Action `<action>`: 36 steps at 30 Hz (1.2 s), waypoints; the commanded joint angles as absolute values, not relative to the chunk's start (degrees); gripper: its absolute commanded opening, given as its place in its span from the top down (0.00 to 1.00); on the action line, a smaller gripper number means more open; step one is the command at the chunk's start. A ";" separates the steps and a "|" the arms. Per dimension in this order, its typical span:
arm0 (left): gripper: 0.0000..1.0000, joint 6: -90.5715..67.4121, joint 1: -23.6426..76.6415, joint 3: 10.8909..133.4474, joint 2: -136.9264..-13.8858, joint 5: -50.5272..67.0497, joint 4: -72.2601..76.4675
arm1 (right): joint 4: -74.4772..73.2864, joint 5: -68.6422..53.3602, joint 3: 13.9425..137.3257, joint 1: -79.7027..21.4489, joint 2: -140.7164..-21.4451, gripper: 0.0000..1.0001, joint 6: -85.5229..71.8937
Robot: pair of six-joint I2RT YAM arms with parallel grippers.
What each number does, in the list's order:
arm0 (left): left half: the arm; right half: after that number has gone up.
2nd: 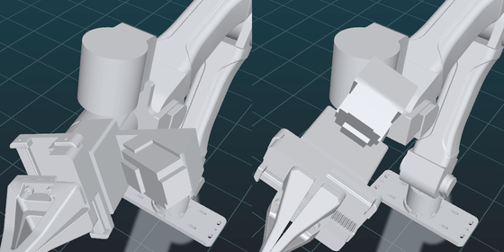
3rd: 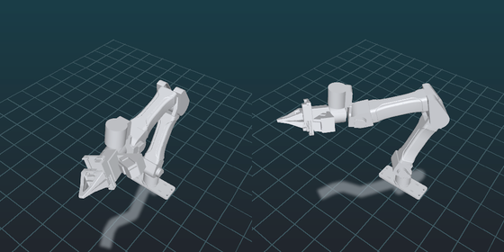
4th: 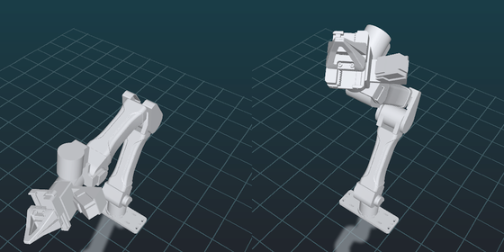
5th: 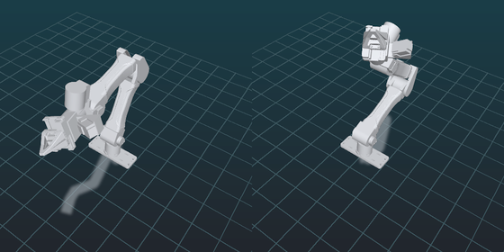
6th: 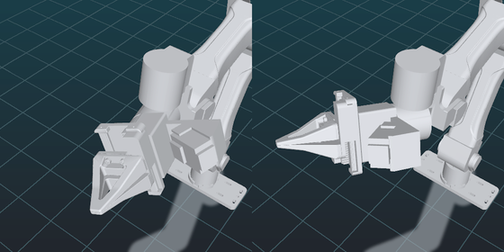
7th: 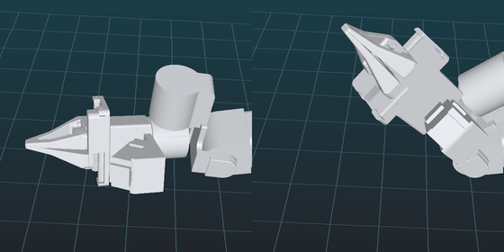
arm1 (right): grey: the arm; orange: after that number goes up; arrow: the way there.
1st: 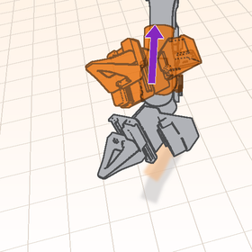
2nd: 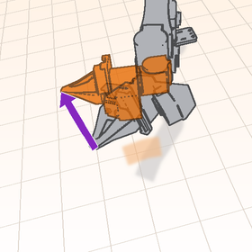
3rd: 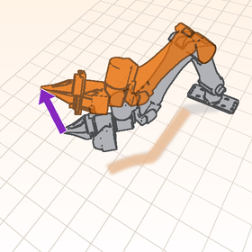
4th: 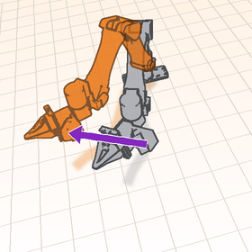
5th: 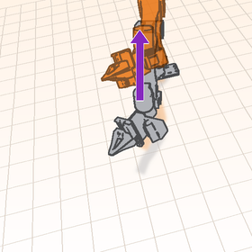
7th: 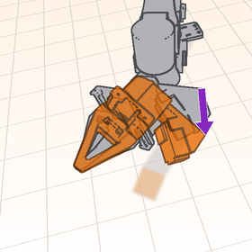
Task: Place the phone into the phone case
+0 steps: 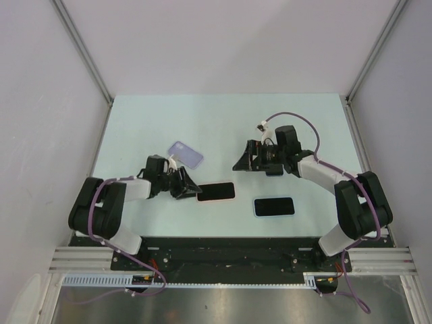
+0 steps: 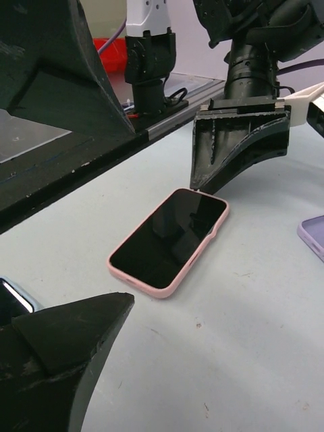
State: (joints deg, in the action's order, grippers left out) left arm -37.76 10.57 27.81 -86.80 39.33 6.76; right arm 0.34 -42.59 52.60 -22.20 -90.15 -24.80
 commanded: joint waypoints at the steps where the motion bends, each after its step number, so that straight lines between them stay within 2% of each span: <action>1: 0.52 -39.37 15.98 32.60 -92.89 37.79 8.00 | 0.26 -42.54 52.56 -21.53 -89.12 0.02 -23.73; 14: 0.52 -46.14 30.93 53.85 -112.22 39.20 11.60 | -5.62 -40.70 49.66 -16.62 -84.47 0.03 -21.89; 22: 0.54 -49.74 38.93 65.46 -119.26 41.66 11.78 | -7.29 -40.87 47.90 -13.01 -82.00 0.02 -21.18; 29: 0.55 -50.54 43.33 68.12 -121.55 42.28 11.78 | -7.29 -41.22 47.64 -11.43 -82.35 0.02 -21.18; 36: 0.52 -47.11 40.62 65.39 -116.99 39.47 11.86 | -7.56 -41.31 47.55 -11.07 -82.18 0.02 -21.27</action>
State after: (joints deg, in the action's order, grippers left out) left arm -49.41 42.52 66.52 -120.75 40.75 11.90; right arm -7.42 -40.97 47.66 -11.38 -83.88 -22.20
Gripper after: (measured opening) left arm 0.465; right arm 0.974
